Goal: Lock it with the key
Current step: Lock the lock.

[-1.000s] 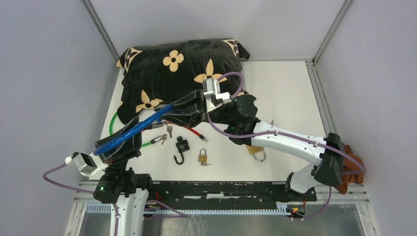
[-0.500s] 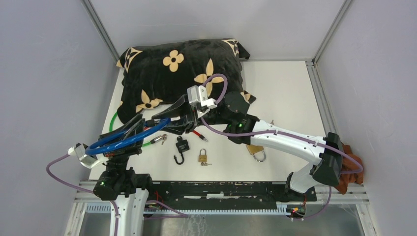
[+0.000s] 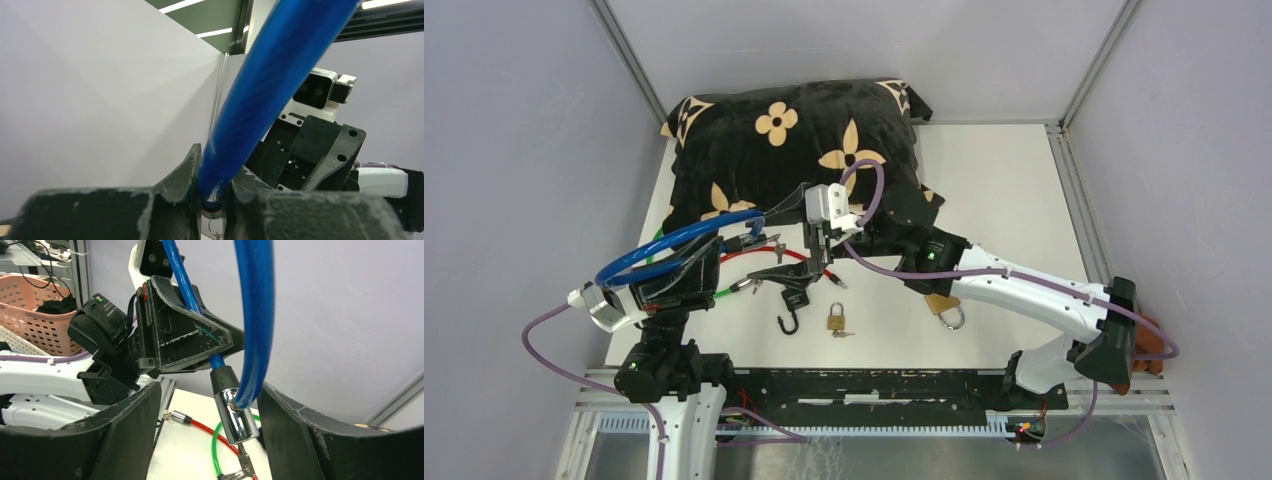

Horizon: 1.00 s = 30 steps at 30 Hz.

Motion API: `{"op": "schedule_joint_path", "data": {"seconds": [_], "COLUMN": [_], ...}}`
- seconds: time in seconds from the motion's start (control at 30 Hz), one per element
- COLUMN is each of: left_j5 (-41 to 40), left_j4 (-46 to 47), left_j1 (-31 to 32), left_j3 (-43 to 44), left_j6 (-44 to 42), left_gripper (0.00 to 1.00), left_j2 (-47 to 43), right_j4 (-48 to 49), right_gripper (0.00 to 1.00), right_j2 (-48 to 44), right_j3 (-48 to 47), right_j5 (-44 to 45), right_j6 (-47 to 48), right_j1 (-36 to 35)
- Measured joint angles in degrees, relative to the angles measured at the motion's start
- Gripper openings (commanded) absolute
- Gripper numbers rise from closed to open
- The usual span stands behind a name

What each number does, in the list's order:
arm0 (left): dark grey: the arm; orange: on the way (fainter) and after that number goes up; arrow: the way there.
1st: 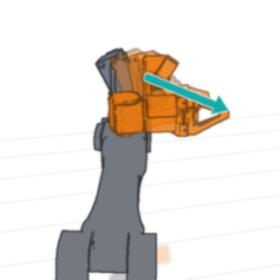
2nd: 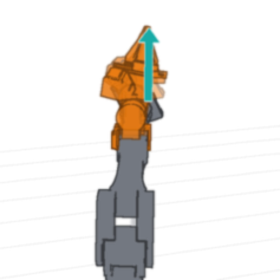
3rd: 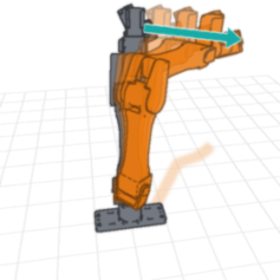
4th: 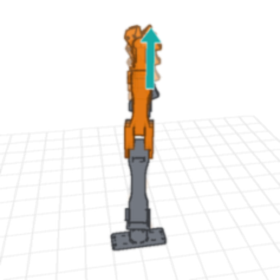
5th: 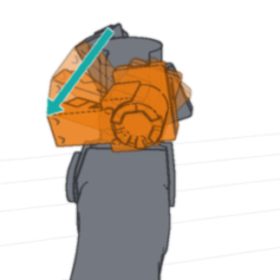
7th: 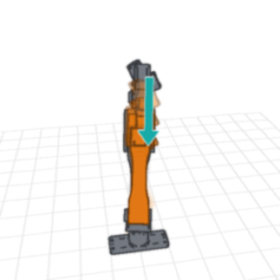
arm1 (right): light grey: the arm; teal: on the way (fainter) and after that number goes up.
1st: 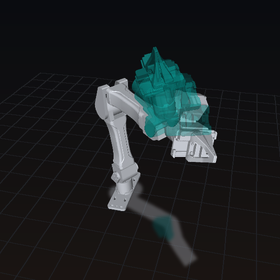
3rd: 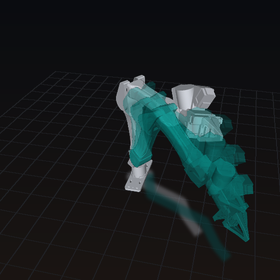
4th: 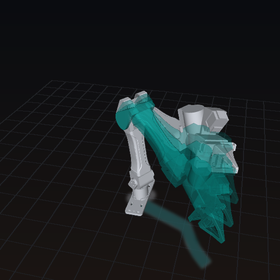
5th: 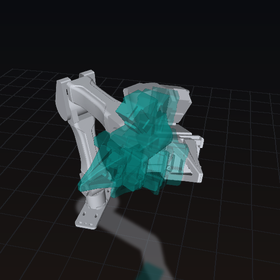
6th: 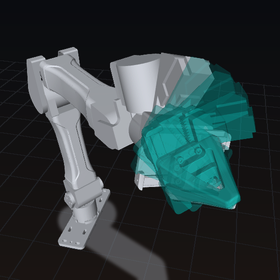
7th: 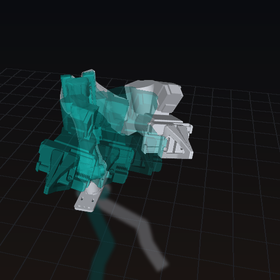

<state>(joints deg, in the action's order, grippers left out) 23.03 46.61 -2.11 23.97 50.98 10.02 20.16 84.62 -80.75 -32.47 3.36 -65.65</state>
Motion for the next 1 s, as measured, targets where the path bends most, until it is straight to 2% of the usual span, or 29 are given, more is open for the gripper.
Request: {"op": "schedule_joint_path", "data": {"seconds": [0.07, 0.13, 0.23, 0.4, 0.47, 0.83, 0.87, 0.97, 1.0], "left_j5": [0.0, 0.02, 0.09, 0.22, 0.04, -1.03, -1.22, -2.03, -2.1], "left_j4": [0.02, 0.09, 0.17, 0.46, 1.07, 4.76, 4.85, 4.96, 4.92], "left_j1": [0.0, 0.0, 0.0, 0.07, 0.04, -0.09, -0.11, -0.26, -0.31], "left_j3": [0.0, 0.0, 0.0, 0.0, 0.02, 1.49, 1.49, 1.49, 1.49], "left_j6": [0.0, 0.0, 0.0, 0.0, 0.0, -0.07, -0.07, -0.09, -0.09], "left_gripper": [0.02, 0.02, 0.02, 0.02, 0.02, 0.02, 0.02, 0.02, 0.02], "left_j2": [0.0, 0.0, 0.0, 0.0, 0.0, 0.09, 0.09, 0.09, 0.09], "right_j4": [-0.83, -1.22, -0.85, -0.61, -0.57, 0.26, 0.02, -1.44, -1.97], "right_gripper": [0.67, 0.5, 0.36, 0.06, 0.0, 0.01, 0.06, 0.38, 0.45], "right_j2": [-1.11, -2.12, -2.56, -1.79, -0.92, 2.05, 2.38, 3.69, 3.93], "right_j3": [0.0, 0.0, -0.02, -1.14, -2.27, -5.92, -6.36, -8.52, -8.98], "right_j5": [0.68, 1.29, 1.68, 1.62, 1.4, -2.69, -3.58, -6.16, -6.71], "right_j6": [1.03, 2.01, 2.32, 1.86, 1.62, 2.1, 2.64, 4.96, 5.81], "right_j1": [0.22, 0.55, 0.83, 1.29, 1.38, 1.7, 1.79, 2.08, 2.14]}}
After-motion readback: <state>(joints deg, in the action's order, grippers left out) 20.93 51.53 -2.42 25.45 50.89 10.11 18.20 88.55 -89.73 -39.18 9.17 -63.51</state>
